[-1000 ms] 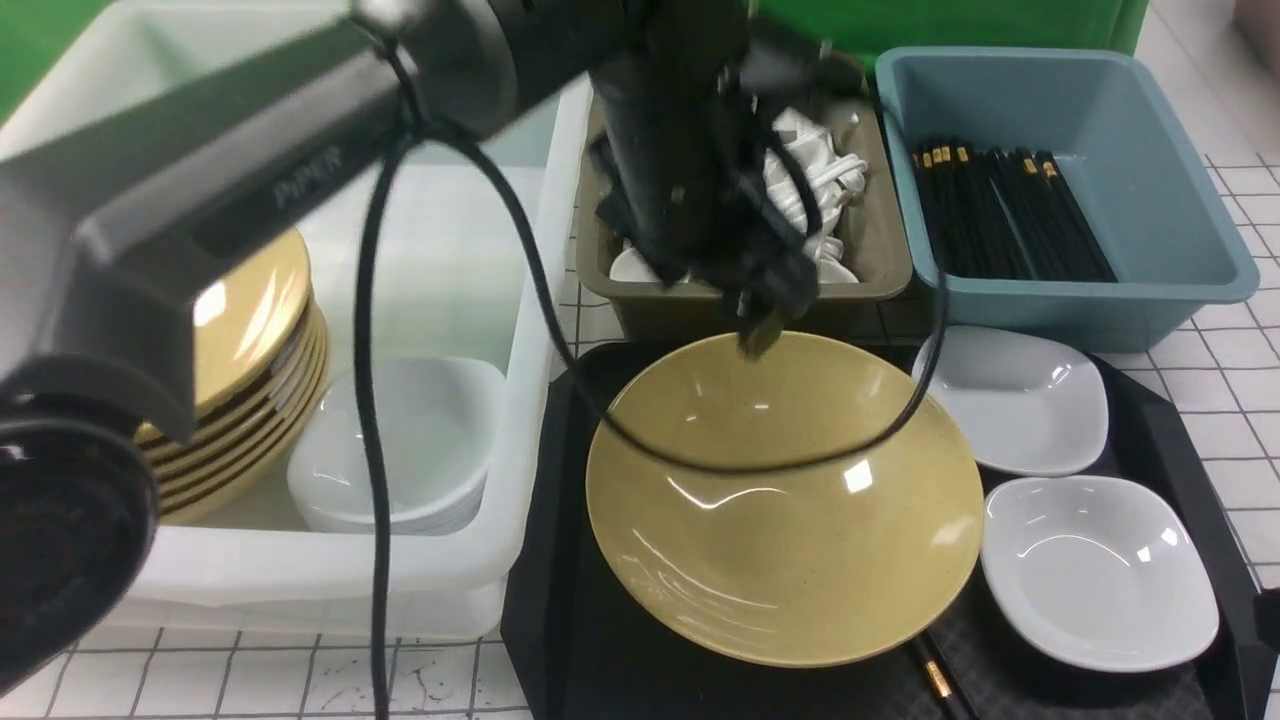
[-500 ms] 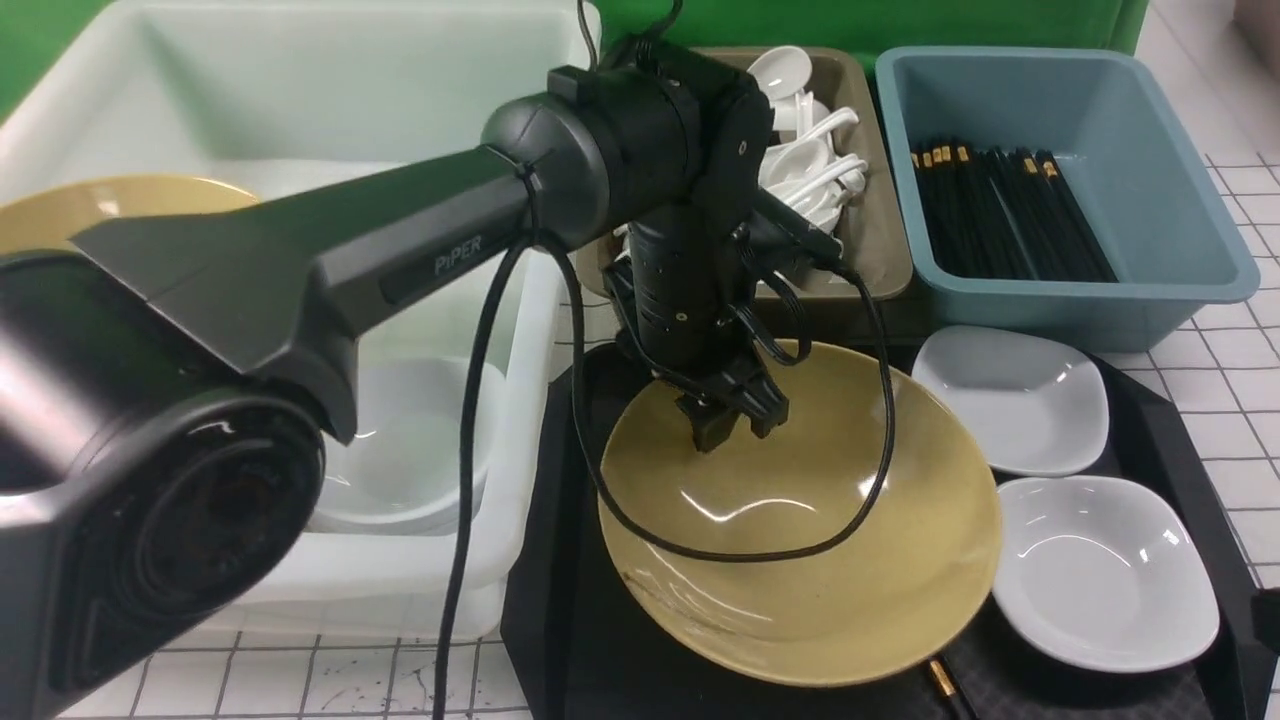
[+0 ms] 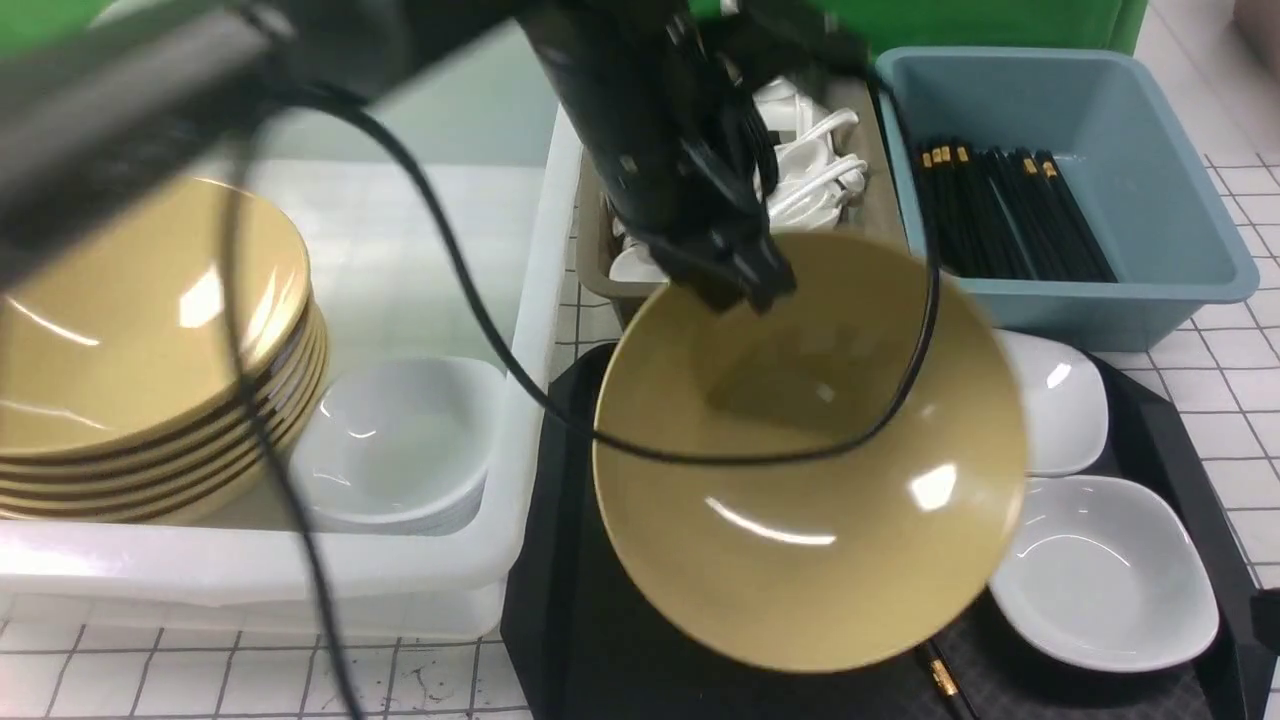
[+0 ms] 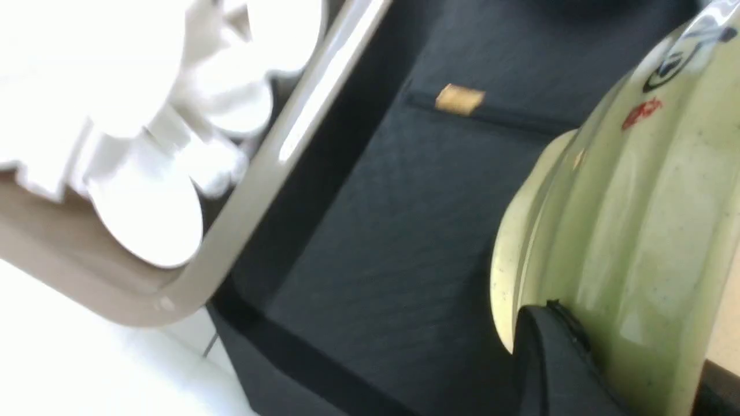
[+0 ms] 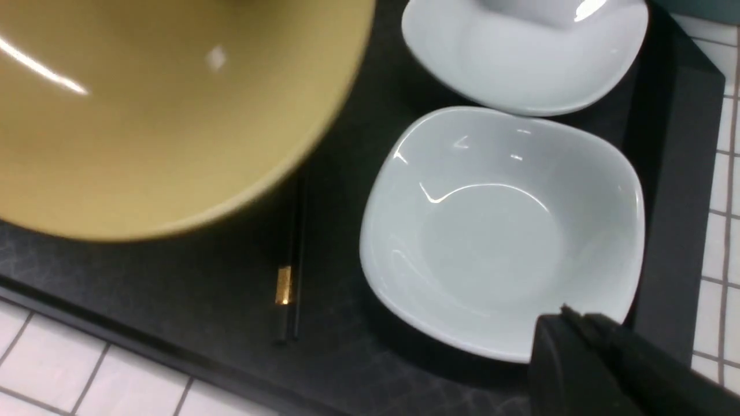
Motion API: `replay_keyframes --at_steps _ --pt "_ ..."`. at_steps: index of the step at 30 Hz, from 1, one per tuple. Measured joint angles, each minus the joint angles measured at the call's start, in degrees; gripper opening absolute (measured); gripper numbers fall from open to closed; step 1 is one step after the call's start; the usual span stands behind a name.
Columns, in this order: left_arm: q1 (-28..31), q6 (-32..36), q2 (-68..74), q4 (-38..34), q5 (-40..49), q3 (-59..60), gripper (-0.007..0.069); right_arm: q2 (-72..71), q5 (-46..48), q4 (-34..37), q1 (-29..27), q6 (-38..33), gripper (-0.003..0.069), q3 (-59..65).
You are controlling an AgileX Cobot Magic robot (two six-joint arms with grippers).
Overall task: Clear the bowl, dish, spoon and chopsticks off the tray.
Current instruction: Use the left arm to put the noodle bowl into the large storage box on the left
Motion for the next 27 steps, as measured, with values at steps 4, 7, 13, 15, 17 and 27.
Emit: replay_keyframes --at_steps 4,7,13,15,17,27 --pt "6.15 -0.57 -9.87 -3.97 0.72 0.54 0.0005 0.0 0.05 0.0 0.0 0.0 0.0048 0.0" --pt "19.05 -2.85 -17.83 -4.39 0.89 3.97 0.0004 0.0 0.05 0.0 0.0 0.0 0.0048 0.0" --pt "51.63 -5.9 -28.62 -10.41 -5.19 17.58 0.0005 0.05 -0.01 0.0 1.44 0.0 0.0048 0.0" --pt "57.83 -5.04 -29.39 -14.55 -6.83 21.24 0.0005 0.11 -0.06 0.0 2.07 0.0 0.0048 0.0" --pt "65.34 -2.54 -29.3 -20.45 -8.46 26.63 0.0005 0.55 -0.06 0.0 2.79 0.0 0.0048 0.0" --pt "75.19 1.85 -22.37 -25.93 -18.93 41.05 0.0007 1.36 -1.33 0.0 3.04 3.65 0.0073 -0.07"
